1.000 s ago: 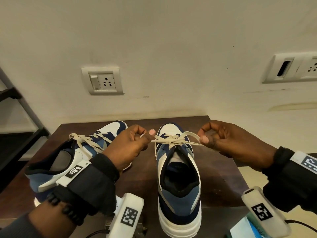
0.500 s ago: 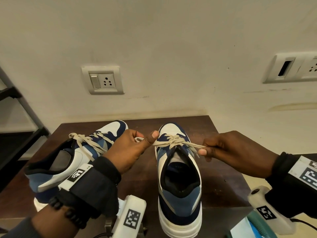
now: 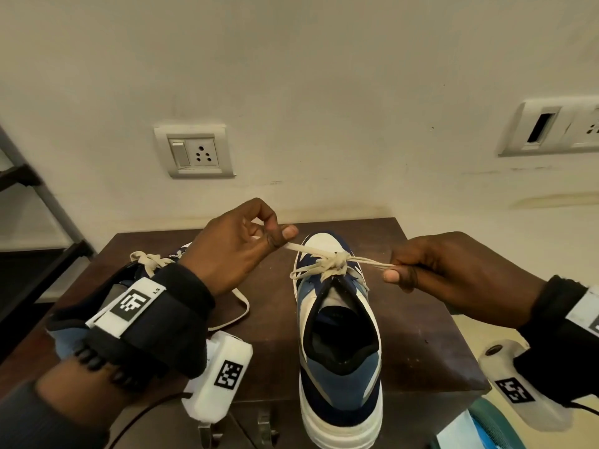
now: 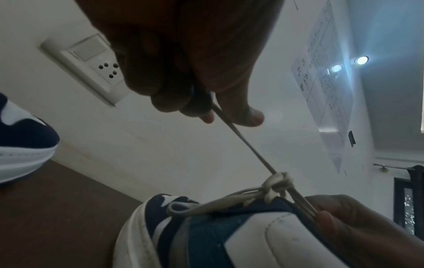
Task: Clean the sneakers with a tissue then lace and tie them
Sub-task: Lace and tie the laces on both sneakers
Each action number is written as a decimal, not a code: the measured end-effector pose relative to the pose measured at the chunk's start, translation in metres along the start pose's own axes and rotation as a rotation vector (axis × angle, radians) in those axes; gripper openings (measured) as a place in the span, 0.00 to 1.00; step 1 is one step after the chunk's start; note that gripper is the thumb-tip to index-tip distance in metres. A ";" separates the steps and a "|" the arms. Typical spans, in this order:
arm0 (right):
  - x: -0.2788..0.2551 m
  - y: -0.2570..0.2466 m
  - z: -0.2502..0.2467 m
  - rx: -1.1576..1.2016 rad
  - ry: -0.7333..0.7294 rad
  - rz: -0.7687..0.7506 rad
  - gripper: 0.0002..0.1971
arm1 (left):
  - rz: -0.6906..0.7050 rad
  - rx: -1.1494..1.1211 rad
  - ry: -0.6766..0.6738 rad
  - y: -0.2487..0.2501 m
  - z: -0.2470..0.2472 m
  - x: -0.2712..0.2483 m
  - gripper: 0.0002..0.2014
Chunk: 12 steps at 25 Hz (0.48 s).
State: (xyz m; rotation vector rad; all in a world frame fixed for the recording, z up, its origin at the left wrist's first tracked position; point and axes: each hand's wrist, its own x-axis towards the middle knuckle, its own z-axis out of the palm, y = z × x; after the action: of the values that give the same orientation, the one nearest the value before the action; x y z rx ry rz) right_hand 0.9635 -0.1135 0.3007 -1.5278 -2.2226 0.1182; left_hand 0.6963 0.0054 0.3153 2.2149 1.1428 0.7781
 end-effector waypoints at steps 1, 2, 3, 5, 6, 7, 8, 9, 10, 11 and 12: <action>-0.001 0.000 0.002 0.010 -0.016 -0.014 0.21 | 0.014 0.001 -0.042 -0.002 -0.001 -0.001 0.15; -0.002 0.000 0.003 0.020 -0.034 -0.025 0.20 | 0.026 0.003 -0.086 -0.005 -0.001 -0.003 0.14; -0.002 -0.001 0.003 0.027 -0.052 -0.033 0.19 | 0.033 0.009 -0.118 -0.008 0.000 -0.006 0.13; -0.003 -0.003 0.004 0.029 -0.074 -0.042 0.18 | 0.033 0.044 -0.118 -0.012 0.005 -0.010 0.14; -0.003 -0.002 0.005 0.028 -0.073 -0.041 0.18 | 0.029 0.051 -0.093 -0.014 0.009 -0.011 0.14; -0.003 -0.001 0.005 0.025 -0.068 -0.035 0.18 | 0.024 0.049 -0.070 -0.016 0.012 -0.010 0.14; -0.003 0.000 0.005 0.023 -0.067 -0.024 0.19 | 0.017 0.043 -0.064 -0.018 0.014 -0.009 0.15; -0.001 0.001 0.005 0.026 -0.073 -0.005 0.19 | 0.015 0.049 -0.076 -0.021 0.016 -0.008 0.15; 0.000 0.003 0.005 0.029 -0.092 0.015 0.20 | 0.023 0.076 -0.106 -0.021 0.016 -0.007 0.14; 0.002 0.004 0.006 0.026 -0.127 0.028 0.19 | 0.043 0.126 -0.145 -0.020 0.016 -0.007 0.12; 0.003 0.003 0.007 0.026 -0.180 0.035 0.17 | 0.079 0.186 -0.181 -0.019 0.017 -0.007 0.09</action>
State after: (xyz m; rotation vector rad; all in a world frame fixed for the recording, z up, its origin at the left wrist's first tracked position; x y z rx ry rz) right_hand 0.9626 -0.1082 0.2948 -1.5984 -2.3219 0.3046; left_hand 0.6942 0.0055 0.2893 2.4398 1.0820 0.5069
